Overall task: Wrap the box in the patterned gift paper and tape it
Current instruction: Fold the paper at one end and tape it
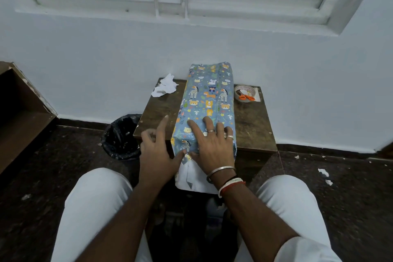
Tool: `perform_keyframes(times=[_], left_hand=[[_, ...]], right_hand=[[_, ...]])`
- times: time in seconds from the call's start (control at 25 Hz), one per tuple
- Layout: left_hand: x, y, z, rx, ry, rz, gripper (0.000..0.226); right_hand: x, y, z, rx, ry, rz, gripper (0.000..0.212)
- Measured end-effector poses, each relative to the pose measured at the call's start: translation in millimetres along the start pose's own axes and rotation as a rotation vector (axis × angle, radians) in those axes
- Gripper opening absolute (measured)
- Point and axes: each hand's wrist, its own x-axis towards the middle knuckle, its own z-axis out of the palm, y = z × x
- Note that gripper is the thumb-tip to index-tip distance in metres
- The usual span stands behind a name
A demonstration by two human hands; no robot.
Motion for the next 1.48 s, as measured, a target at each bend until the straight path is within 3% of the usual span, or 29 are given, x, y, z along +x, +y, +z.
perform_keyframes(times=[0.12, 0.28, 0.4, 0.48, 0.6, 0.68, 0.8, 1.04, 1.28, 1.48], left_hand=[[17, 4, 9, 0.147, -0.032, 0.231, 0.084], [22, 15, 19, 0.248, -0.113, 0.162, 0.092], [26, 21, 23, 0.301, -0.077, 0.249, 0.085], [29, 32, 27, 0.317, -0.075, 0.365, 0.079], [32, 56, 38, 0.26, -0.122, 0.606, 0.069], [40, 70, 40, 0.224, -0.302, 0.718, 0.071], [51, 78, 34, 0.253, -0.563, 0.739, 0.063], [60, 76, 37, 0.193, -0.491, 0.654, 0.056], [49, 77, 42, 0.321, -0.37, 0.71, 0.047], [51, 92, 37, 0.302, -0.437, 0.734, 0.031]], right_hand=[[0, 2, -5, 0.03, -0.007, -0.004, 0.077], [-7, 28, -29, 0.346, -0.066, -0.027, 0.08], [-29, 50, -36, 0.528, 0.022, 0.413, 0.072], [-44, 55, -34, 0.684, -0.017, 0.68, 0.067], [-55, 52, -31, 0.925, -0.053, 0.816, 0.046], [-59, 50, -28, 0.897, -0.024, 0.821, 0.039], [-63, 47, -25, 0.887, 0.017, 0.817, 0.035], [-65, 43, -14, 0.822, 0.016, 0.805, 0.038], [-64, 38, -22, 0.791, 0.059, 0.791, 0.035], [-62, 30, -19, 0.729, 0.088, 0.715, 0.032]])
